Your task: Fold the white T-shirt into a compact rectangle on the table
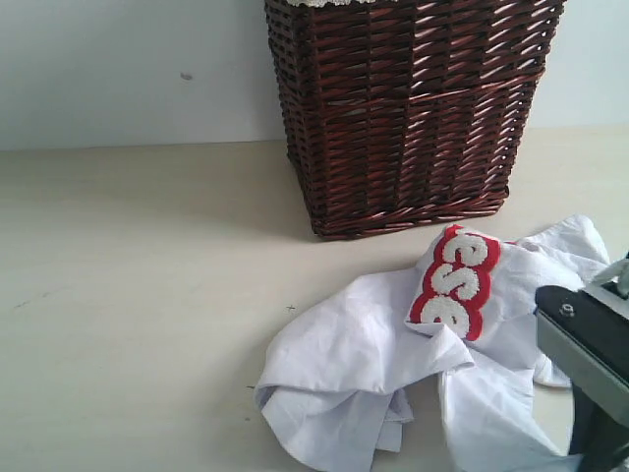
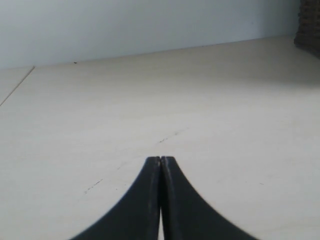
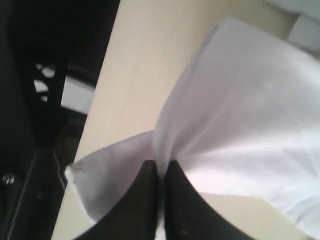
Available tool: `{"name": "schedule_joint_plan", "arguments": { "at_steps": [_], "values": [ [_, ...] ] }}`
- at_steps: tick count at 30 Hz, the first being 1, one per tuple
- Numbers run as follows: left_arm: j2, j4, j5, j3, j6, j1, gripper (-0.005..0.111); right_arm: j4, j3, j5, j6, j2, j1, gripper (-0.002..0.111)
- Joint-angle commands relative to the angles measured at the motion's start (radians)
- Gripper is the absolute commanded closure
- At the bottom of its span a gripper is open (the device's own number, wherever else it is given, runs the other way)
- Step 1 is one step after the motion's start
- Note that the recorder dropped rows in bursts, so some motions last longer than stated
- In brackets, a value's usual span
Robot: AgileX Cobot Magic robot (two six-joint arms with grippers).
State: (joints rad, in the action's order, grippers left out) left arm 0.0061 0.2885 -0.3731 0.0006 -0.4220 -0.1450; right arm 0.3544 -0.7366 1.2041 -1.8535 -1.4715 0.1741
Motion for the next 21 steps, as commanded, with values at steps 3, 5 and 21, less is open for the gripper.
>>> {"name": "schedule_joint_plan", "arguments": {
  "at_steps": [3,5,21],
  "values": [
    [-0.006,0.003,0.006,-0.001,-0.001,0.005,0.107,-0.126,-0.004,0.017,0.025,0.072,0.001,0.108],
    [-0.006,0.003,0.006,-0.001,-0.001,0.005,0.107,-0.084,-0.004,0.017,0.016,0.118,0.001,0.108],
    [-0.006,0.003,0.006,-0.001,-0.001,0.005,0.107,0.302,0.001,0.017,0.32,0.555,0.001,0.108]
  ]
}}
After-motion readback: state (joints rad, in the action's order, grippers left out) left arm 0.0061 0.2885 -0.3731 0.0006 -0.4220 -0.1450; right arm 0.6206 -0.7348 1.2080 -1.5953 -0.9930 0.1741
